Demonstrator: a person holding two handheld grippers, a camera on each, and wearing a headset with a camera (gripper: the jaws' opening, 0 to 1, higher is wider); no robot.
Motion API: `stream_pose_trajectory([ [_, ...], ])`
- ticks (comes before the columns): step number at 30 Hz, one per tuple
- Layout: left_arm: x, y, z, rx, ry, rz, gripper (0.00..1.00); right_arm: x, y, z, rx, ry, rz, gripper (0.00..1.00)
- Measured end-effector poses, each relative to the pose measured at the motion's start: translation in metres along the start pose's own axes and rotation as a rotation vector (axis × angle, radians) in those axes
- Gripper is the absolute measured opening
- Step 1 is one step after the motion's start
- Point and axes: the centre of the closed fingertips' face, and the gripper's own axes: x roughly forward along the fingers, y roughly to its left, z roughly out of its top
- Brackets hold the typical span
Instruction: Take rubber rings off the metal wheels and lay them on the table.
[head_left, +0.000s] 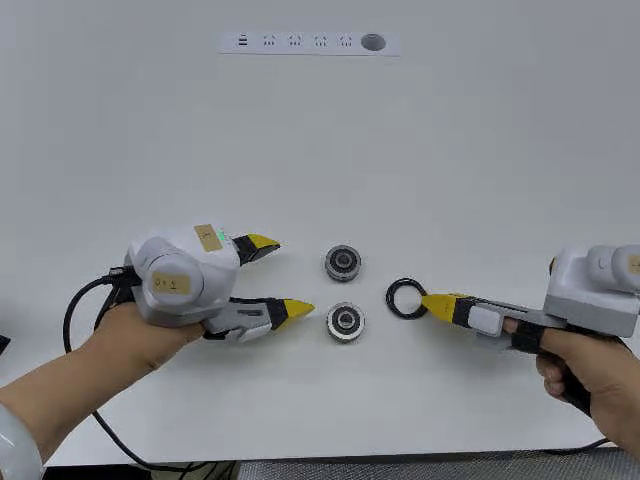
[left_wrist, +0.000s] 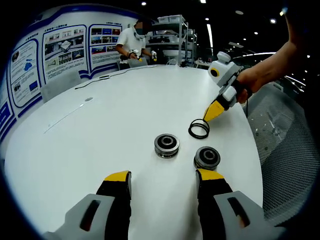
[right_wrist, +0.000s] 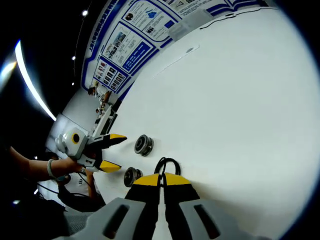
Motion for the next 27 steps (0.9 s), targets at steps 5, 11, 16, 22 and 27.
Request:
stream_pose_trajectory([
  [5,-0.005,0.000,-0.002,-0.011,0.000,0.009,0.53,-0.001,0.000,0.000,-0.048,0.007,-0.013,0.08],
  [11,-0.015,0.000,0.001,-0.038,-0.019,0.028,0.53,-0.005,-0.001,0.000,-0.125,0.015,-0.032,0.15],
  [16,-0.022,-0.005,0.000,-0.047,-0.024,0.027,0.53,-0.010,0.007,-0.001,-0.180,0.014,-0.021,0.25],
  [22,-0.031,-0.010,-0.004,-0.064,-0.037,0.028,0.55,-0.016,0.013,-0.005,-0.262,0.027,-0.019,0.36],
  [27,-0.039,-0.016,-0.008,-0.069,-0.036,0.028,0.57,-0.020,0.011,-0.010,-0.326,0.044,-0.035,0.43],
])
